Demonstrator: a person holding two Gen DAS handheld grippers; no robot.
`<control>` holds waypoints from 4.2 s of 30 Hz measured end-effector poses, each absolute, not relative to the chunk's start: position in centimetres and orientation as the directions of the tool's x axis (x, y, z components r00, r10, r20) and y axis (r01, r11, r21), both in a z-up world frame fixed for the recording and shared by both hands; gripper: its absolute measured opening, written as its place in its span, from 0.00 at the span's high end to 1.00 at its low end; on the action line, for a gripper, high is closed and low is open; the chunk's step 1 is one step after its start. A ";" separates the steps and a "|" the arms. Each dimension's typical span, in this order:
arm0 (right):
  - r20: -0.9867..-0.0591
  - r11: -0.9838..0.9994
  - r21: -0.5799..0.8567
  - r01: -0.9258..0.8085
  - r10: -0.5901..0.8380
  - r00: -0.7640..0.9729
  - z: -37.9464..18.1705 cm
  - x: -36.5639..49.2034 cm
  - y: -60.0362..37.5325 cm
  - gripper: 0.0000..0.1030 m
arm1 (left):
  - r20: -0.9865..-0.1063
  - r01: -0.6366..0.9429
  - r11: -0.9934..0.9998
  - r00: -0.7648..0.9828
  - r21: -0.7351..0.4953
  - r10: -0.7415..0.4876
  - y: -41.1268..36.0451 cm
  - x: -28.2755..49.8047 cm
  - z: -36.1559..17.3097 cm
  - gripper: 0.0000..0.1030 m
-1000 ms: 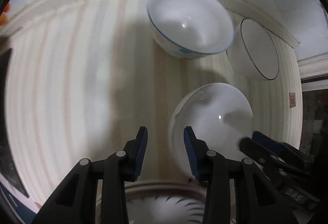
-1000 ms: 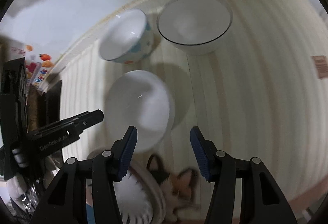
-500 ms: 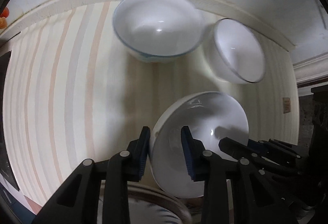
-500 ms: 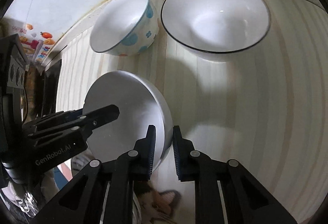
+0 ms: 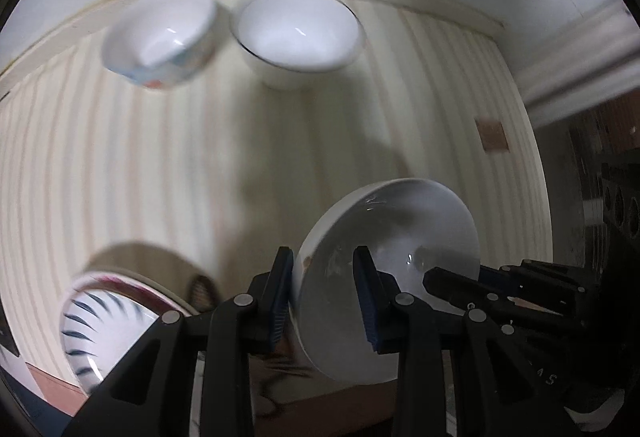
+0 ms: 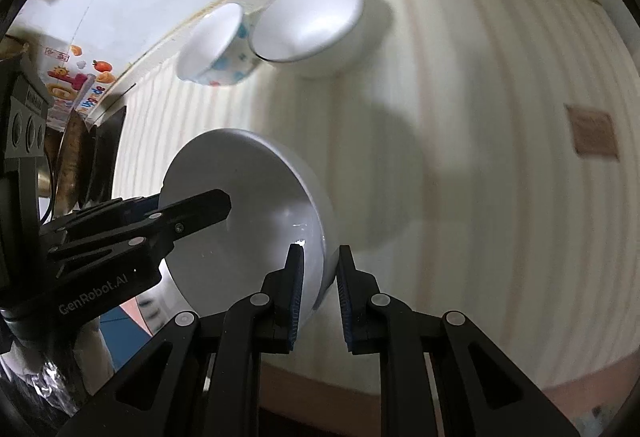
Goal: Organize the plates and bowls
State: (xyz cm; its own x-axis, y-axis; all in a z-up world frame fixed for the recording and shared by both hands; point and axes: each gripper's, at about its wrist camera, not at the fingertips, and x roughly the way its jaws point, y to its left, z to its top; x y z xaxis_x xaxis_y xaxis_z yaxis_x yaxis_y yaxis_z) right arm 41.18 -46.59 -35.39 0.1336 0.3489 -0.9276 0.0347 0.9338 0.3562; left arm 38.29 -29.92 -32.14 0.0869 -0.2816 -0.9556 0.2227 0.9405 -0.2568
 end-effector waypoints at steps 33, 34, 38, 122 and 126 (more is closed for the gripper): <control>-0.891 0.914 0.398 0.079 0.365 0.269 -32.1 49.5 -54.3 0.49 | -0.964 0.046 0.979 0.175 -0.196 -0.202 -28.7 49.9 -31.8 0.67; -0.887 0.909 0.409 0.080 0.376 0.269 -32.4 50.8 -54.0 0.49 | -0.965 0.033 0.980 0.172 -0.196 -0.199 -28.5 51.1 -32.2 0.67; -0.871 0.889 0.452 0.075 0.422 0.252 -34.9 57.1 -52.0 0.49 | -0.971 0.010 0.983 0.149 -0.186 -0.185 -27.8 54.5 -34.0 0.67; -0.973 0.957 0.229 0.175 0.220 0.072 -37.0 35.6 -49.7 0.83 | -0.992 0.435 0.893 -0.006 -0.117 -0.127 -36.3 35.5 -34.2 0.72; -0.972 0.959 0.235 0.157 0.230 0.055 -36.3 35.7 -49.9 0.83 | -0.985 0.392 0.908 0.021 -0.147 -0.169 -34.2 36.1 -32.4 0.72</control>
State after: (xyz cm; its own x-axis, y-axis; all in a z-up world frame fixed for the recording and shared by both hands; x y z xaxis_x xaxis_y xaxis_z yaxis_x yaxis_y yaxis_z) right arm 35.72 -49.87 -36.26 0.0549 0.2296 -0.9717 0.1571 0.9591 0.2355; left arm 36.13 -34.21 -32.41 0.0205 -0.1687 -0.9854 0.3925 0.9079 -0.1473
